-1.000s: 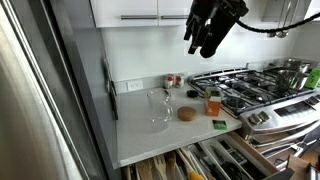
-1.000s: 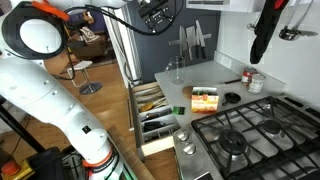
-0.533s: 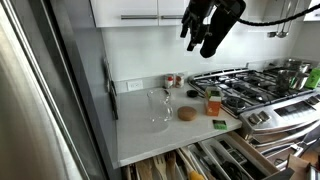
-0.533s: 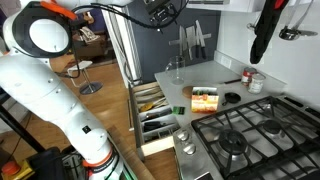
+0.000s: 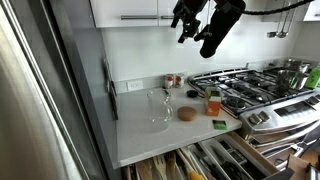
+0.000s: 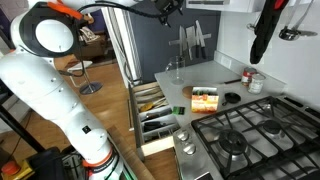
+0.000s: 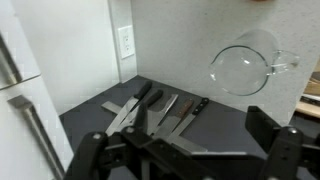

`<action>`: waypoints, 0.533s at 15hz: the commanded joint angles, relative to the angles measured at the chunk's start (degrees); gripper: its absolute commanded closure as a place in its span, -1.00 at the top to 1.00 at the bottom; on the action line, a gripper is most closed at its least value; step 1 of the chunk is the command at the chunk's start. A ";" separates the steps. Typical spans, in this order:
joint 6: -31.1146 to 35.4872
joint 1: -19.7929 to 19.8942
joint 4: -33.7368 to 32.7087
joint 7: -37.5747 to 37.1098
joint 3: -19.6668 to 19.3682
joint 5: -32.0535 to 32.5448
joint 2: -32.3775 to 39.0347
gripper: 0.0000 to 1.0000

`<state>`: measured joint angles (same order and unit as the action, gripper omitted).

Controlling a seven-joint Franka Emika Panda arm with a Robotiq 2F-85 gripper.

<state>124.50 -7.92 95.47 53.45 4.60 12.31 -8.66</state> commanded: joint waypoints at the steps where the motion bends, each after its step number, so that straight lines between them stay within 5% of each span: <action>1: 10.73 0.90 -3.89 10.65 -2.04 -1.32 4.89 1.00; 4: 19.21 2.22 -7.27 14.66 -2.88 -3.51 8.61 1.00; 8: 21.83 4.53 -10.93 16.84 -3.20 -3.45 11.00 1.00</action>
<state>145.63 -4.88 87.99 67.56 1.60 9.59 0.42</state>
